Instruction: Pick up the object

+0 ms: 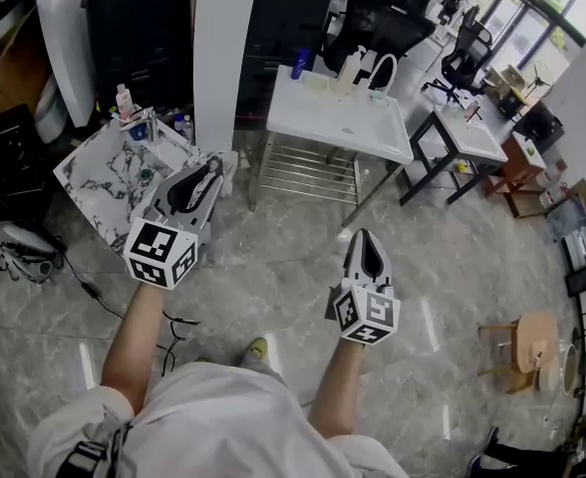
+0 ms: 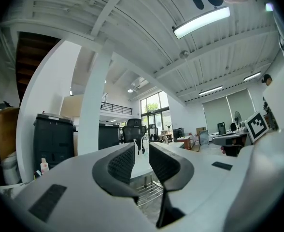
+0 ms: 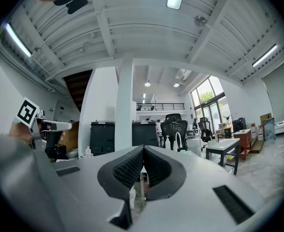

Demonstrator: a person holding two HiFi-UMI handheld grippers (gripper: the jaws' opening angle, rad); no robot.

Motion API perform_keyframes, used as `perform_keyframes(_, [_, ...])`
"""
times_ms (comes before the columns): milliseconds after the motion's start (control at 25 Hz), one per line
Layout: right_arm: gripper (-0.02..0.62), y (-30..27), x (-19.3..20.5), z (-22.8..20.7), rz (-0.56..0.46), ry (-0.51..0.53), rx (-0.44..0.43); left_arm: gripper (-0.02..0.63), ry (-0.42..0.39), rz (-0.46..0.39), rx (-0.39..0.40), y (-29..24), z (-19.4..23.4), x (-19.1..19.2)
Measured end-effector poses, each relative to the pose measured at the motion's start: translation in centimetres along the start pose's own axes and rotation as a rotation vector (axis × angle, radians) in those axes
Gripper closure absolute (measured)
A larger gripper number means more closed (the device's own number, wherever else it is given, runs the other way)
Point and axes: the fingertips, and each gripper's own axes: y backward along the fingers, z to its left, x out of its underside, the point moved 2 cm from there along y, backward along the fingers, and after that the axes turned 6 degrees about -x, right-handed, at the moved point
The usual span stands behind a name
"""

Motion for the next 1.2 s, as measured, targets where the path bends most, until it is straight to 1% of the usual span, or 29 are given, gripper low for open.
perform_keyframes(120, [0.588, -0.1, 0.1, -0.9, -0.008, -0.009, 0.010, 0.522, -0.001, 0.002, -0.002, -0.7, -0.5, 0.2])
perform_keyframes(320, [0.588, -1.5, 0.8, -2.8, 0.006, -0.017, 0.004, 0.522, 0.008, 0.026, -0.014, -2.7, -1.0, 1.2])
perform_keyframes(520, [0.588, -3.6, 0.8, -6.4, 0.001, -0.033, 0.007, 0.522, 0.012, 0.036, -0.032, -5.9, -2.0, 1.7])
perform_keyframes(840, [0.588, -7.5, 1.3, -12.3, -0.007, -0.054, -0.031, 0.522, 0.002, 0.037, -0.053, -12.0, -5.1, 2.3])
perform_keyframes(1040, [0.588, -9.4, 1.9, -15.8, 0.001, -0.062, -0.044, 0.522, -0.005, 0.056, -0.051, -15.6, -7.1, 3.3])
perform_keyframes(1200, [0.588, -11.1, 2.4, -17.8, 0.012, -0.060, -0.047, 0.522, -0.005, 0.063, -0.051, -18.3, -7.7, 3.7])
